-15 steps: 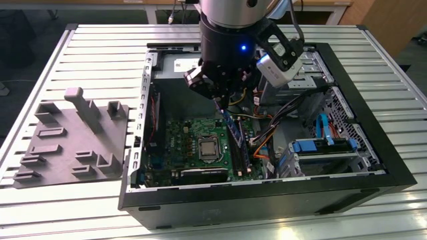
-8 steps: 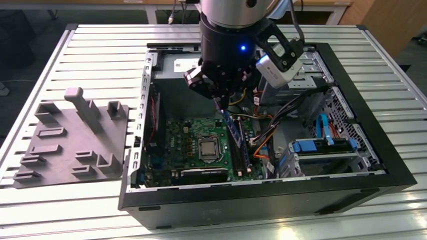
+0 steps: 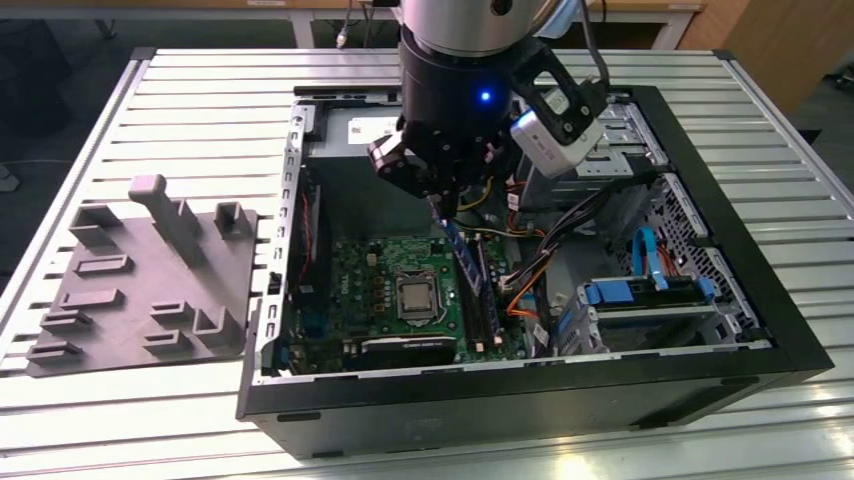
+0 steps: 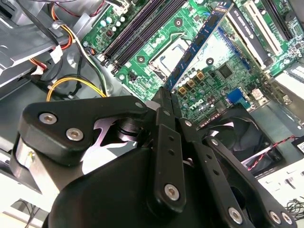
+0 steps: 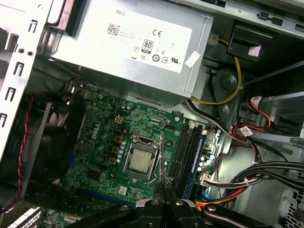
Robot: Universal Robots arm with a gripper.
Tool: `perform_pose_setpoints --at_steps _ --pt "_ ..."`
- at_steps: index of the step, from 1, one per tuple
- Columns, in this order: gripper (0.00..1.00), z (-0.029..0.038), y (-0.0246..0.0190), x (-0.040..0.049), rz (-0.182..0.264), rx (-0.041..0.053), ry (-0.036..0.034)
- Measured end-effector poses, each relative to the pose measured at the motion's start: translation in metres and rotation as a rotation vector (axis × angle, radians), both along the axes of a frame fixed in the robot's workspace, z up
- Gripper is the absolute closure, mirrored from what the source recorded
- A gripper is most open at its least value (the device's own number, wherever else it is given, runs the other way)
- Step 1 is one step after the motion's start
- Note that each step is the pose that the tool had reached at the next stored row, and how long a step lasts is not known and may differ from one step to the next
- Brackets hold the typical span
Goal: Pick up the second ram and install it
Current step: 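Insert the second ram into the second slot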
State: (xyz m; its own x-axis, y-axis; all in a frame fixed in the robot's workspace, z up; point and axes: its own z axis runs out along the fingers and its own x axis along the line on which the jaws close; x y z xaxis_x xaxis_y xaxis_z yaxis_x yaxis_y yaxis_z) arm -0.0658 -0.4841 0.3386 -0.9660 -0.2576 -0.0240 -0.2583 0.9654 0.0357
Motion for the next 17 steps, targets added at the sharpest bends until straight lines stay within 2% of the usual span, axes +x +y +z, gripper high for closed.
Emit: perform_pose_setpoints --at_steps 7,17 --pt "0.88 -0.0004 0.0 0.0 -0.027 -0.0002 0.0001" --pt "0.88 -0.0024 0.0 0.0 -0.097 0.0 0.0"
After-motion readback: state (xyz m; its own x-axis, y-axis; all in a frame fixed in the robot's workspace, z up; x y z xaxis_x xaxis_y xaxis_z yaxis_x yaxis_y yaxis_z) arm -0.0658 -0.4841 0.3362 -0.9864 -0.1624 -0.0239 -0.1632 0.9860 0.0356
